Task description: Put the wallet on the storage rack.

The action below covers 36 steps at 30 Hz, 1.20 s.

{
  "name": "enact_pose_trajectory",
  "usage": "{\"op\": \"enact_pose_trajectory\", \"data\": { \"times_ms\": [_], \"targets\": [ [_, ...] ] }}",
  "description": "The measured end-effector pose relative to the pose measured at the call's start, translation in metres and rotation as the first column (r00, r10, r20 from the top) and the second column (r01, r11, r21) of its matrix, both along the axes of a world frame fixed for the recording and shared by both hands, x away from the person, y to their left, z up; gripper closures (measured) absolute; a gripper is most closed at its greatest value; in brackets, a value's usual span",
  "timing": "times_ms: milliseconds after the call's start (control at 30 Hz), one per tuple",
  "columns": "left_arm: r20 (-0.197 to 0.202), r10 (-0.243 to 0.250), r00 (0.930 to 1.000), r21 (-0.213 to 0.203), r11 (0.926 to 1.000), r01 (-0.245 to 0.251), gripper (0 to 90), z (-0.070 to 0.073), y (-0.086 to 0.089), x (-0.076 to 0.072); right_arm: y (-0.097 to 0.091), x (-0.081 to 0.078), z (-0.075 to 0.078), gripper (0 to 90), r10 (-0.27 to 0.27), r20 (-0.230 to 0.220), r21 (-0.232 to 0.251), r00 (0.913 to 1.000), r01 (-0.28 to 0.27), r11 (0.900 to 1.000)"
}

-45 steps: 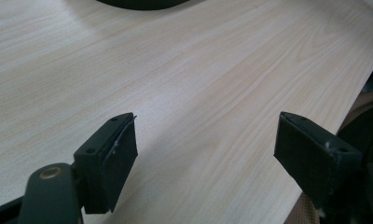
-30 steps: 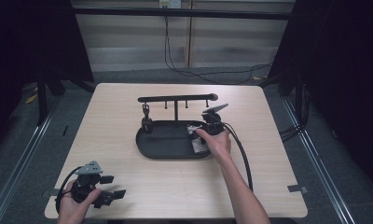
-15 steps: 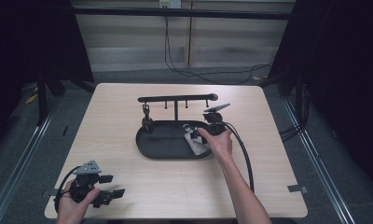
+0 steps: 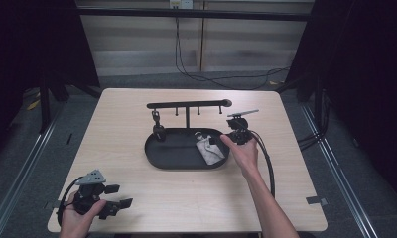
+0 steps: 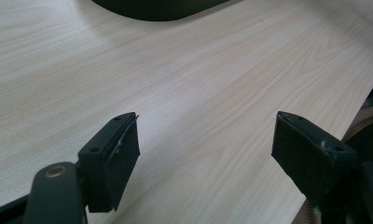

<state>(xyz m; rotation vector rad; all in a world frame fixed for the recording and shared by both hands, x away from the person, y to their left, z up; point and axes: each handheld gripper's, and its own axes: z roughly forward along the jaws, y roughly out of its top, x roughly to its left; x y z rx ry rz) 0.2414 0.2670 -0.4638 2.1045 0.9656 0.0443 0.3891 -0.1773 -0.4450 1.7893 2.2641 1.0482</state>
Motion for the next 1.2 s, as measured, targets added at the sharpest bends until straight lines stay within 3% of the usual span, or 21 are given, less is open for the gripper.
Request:
{"op": "enact_pose_trajectory", "data": {
  "times_ms": [133,267,633,767,867,1100,1200],
  "targets": [
    [0.003,0.007,1.0000,0.000,1.0000,-0.007,22.8,0.001,0.001,-0.001,-0.003,-0.006,0.005,14.4,0.010,0.012,-0.035,0.9999,-0.009,0.9993],
    [0.003,0.013,0.9999,-0.001,0.9999,-0.013,22.9,0.001,0.002,0.000,-0.008,-0.016,0.008,14.5,0.022,0.049,-0.050,0.9986,-0.019,0.9986],
    [-0.009,0.042,0.9991,-0.018,0.9989,-0.043,22.9,0.001,0.003,0.001,-0.025,-0.037,0.022,16.8,0.027,0.086,-0.081,0.9959,-0.020,0.9965],
    [-0.008,0.054,0.9985,-0.026,0.9982,-0.054,23.1,0.001,0.005,0.001,-0.031,-0.048,0.019,17.0,0.026,0.084,-0.084,0.9961,-0.019,0.9963],
    [-0.004,0.053,0.9986,-0.021,0.9984,-0.053,23.1,0.001,0.004,0.000,-0.038,-0.059,0.021,17.3,0.015,0.111,-0.073,0.9937,-0.007,0.9973],
    [0.001,0.047,0.9989,-0.015,0.9988,-0.047,23.1,0.001,0.003,0.000,-0.046,-0.070,0.020,17.8,0.019,0.120,-0.110,0.9926,-0.006,0.9940],
    [0.000,0.047,0.9989,-0.007,0.9989,-0.047,23.0,0.000,0.004,0.001,-0.051,-0.078,0.018,17.8,0.012,0.130,-0.089,0.9915,-0.001,0.9960]
  ]
}}
